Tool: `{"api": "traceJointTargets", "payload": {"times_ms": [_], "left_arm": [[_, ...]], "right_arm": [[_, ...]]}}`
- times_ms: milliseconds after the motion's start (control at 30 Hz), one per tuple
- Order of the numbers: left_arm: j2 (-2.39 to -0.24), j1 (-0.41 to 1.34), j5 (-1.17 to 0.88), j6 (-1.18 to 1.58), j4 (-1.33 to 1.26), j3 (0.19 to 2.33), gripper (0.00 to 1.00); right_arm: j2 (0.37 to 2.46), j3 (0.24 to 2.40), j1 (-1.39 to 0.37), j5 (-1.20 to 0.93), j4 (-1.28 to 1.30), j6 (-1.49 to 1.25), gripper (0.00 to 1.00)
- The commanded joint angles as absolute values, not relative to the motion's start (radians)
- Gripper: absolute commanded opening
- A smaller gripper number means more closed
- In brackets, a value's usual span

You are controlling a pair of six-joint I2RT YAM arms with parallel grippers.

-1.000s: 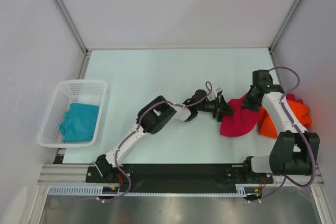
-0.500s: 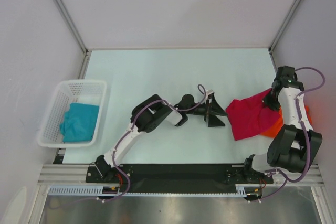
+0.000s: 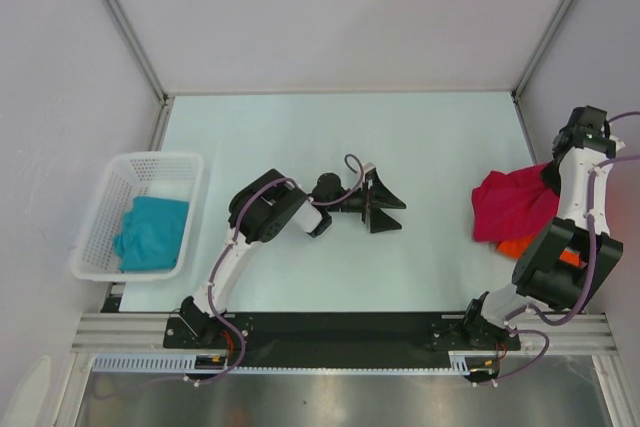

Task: Fold and stack the t-shirts
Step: Put the neatly folded tshirt into the corner of the board with the right arm

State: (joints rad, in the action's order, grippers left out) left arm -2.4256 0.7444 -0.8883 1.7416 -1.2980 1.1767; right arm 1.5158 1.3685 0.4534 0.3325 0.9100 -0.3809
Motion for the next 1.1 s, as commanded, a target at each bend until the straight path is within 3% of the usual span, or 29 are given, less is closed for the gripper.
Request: {"api": "traceJointTargets", "payload": {"times_ms": [0, 433, 467, 500, 533, 600, 867, 1067], "left_arm": [[-2.440, 0.736, -0.905, 1.755, -1.347, 1.140, 0.93], [-2.445, 0.712, -0.919, 1.766, -1.373, 1.131, 0.94], [-2.445, 0.710, -0.919, 1.766, -1.374, 1.129, 0.93], [-2.445, 0.710, -0.922, 1.766, -1.381, 1.127, 0.94], [-2.444, 0.707, -0.922, 1.766, -1.384, 1.121, 0.94], [-2.442, 0.706, -0.923, 1.766, -1.391, 1.114, 0.94], [-2.451, 0.701, -0.920, 1.772, -1.425, 1.075, 0.94], [-2.434, 0.701, -0.916, 1.761, -1.425, 1.049, 0.94]], "right_arm": [[1.506, 1.451, 0.535, 0.431, 0.907, -0.367, 0.00], [1.463, 1.387, 0.618, 0.466, 0.905, -0.388, 0.00], [1.469, 1.381, 0.621, 0.463, 0.908, -0.388, 0.02], [1.474, 1.375, 0.624, 0.450, 0.913, -0.387, 0.12], [1.479, 1.373, 0.626, 0.452, 0.929, -0.397, 0.40], [1.491, 1.367, 0.627, 0.466, 0.939, -0.408, 0.55], [1.447, 1.396, 0.606, 0.440, 0.931, -0.411, 0.59], [1.428, 1.393, 0.488, 0.388, 0.922, -0.425, 0.60]]}}
